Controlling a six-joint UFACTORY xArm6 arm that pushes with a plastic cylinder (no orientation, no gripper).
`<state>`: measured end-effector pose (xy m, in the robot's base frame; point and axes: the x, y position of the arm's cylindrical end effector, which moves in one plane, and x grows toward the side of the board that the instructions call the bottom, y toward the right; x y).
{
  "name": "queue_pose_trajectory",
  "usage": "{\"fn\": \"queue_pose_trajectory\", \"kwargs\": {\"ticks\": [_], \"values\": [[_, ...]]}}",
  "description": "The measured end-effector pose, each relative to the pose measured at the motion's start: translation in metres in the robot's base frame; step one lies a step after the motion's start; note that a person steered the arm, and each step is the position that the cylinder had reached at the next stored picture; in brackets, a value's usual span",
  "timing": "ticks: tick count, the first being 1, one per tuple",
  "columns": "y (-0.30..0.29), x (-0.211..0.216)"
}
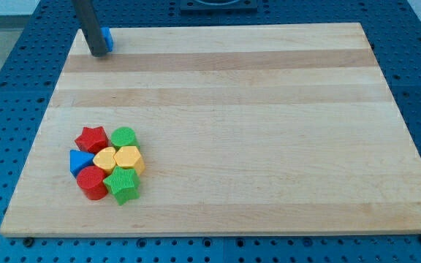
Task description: Push the green star along with yellow hexagon towards center left
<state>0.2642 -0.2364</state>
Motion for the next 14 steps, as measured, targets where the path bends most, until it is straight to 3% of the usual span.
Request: {"fn": "queue_pose_trajectory", "kwargs": {"ticks": [1,8,10,11,14], "values": [[0.000,0.008],[-0.008,0.273],[0.022,0.346],[0.070,0.345],[0.094,0.295]]}}
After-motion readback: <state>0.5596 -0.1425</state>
